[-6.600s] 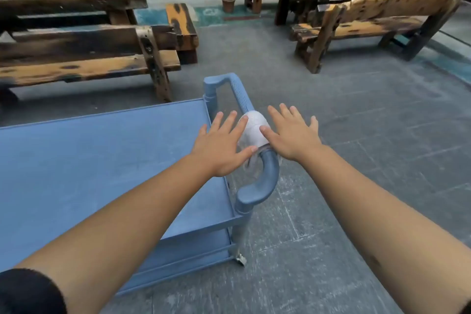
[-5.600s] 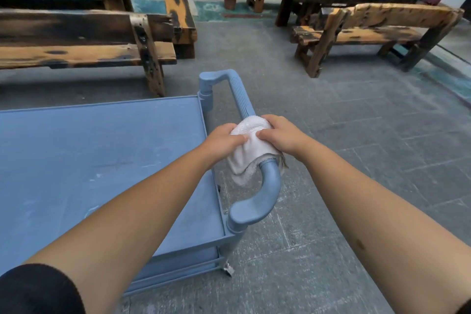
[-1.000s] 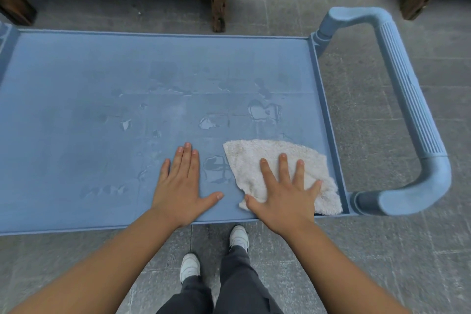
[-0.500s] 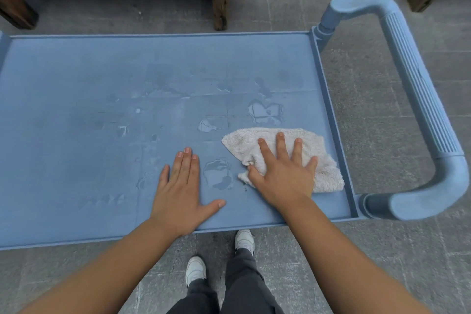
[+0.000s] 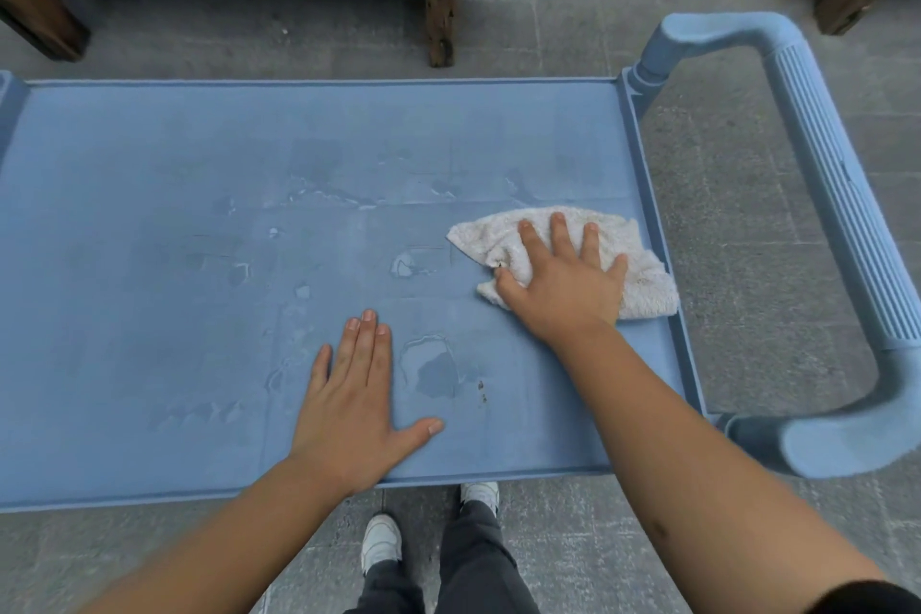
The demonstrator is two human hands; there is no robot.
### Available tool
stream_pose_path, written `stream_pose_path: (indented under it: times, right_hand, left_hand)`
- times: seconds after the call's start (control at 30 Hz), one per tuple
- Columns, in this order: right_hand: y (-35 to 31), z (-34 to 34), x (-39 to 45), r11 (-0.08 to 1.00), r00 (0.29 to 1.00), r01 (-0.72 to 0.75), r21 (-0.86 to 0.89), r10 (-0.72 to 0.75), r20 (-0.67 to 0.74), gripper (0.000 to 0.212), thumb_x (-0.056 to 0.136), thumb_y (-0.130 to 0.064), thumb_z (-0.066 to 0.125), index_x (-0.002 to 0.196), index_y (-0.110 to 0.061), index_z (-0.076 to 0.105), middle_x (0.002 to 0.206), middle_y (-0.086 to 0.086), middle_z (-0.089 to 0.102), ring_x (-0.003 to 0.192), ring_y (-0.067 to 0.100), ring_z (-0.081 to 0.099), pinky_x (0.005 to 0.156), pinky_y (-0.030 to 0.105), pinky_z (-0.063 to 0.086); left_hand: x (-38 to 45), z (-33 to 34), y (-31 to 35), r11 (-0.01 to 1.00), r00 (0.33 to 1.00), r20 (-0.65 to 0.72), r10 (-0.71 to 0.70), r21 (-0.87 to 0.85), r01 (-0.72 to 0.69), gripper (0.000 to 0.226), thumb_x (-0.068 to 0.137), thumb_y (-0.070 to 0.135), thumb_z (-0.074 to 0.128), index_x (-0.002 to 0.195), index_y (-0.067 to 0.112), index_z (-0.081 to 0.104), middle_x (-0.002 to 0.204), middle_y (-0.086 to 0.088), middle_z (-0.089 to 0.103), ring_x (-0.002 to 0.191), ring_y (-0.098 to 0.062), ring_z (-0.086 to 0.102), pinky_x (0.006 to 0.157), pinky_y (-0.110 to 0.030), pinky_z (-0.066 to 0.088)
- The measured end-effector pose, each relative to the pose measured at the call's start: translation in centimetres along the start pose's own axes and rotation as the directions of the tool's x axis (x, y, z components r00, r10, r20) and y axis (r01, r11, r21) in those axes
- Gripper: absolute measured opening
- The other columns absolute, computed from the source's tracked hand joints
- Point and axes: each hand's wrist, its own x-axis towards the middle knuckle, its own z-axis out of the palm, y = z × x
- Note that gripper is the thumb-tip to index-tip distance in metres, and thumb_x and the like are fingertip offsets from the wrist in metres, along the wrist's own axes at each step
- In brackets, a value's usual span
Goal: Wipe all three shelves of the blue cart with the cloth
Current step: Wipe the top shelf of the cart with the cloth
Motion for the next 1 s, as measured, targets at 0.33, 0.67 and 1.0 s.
stream_pose_path:
  times: [0.33,0.67,1.0]
  right_hand:
    - [-0.4,-1.7,7.9,1.0,0.999,0.017,0.026,-0.015,-0.051,0.076,0.076,-0.076,0.018,0.147,-0.048,0.017,0.162,-0.007,0.012,0.148,0.036,0.004,0.105,0.071,0.007]
    - [-1.4,-2.7,13.3,0.999,0.998,0.038,0.036,-0.036,-0.049,0.079,0.076,-0.078,0.018,0.148,-0.046,0.017,0.163,-0.005,0.012,0.148,0.038,0.003,0.104,0.073,0.006]
    - [-1.7,-5.3,21.0,0.997,0.999,0.038,0.064,-0.037,-0.02,0.086,0.072,-0.084,0.018,0.149,-0.046,0.015,0.163,-0.005,0.01,0.147,0.042,0.004,0.104,0.074,0.005]
  left_hand:
    - [-0.1,-0.9,0.2,1.0,1.0,0.013,0.014,0.019,-0.014,0.113,0.075,0.082,0.038,0.15,0.0,0.022,0.16,-0.015,0.017,0.147,-0.029,0.019,0.113,-0.048,0.013]
    - [0.7,-1.2,0.3,0.997,1.0,0.005,-0.018,0.072,0.017,0.114,0.072,0.082,0.043,0.148,-0.002,0.03,0.158,-0.017,0.024,0.145,-0.028,0.021,0.113,-0.044,0.011]
    - [0.8,-1.2,0.5,0.996,1.0,0.014,-0.019,0.085,0.017,0.118,0.068,0.084,0.046,0.147,-0.002,0.032,0.157,-0.018,0.026,0.145,-0.026,0.018,0.112,-0.044,0.013]
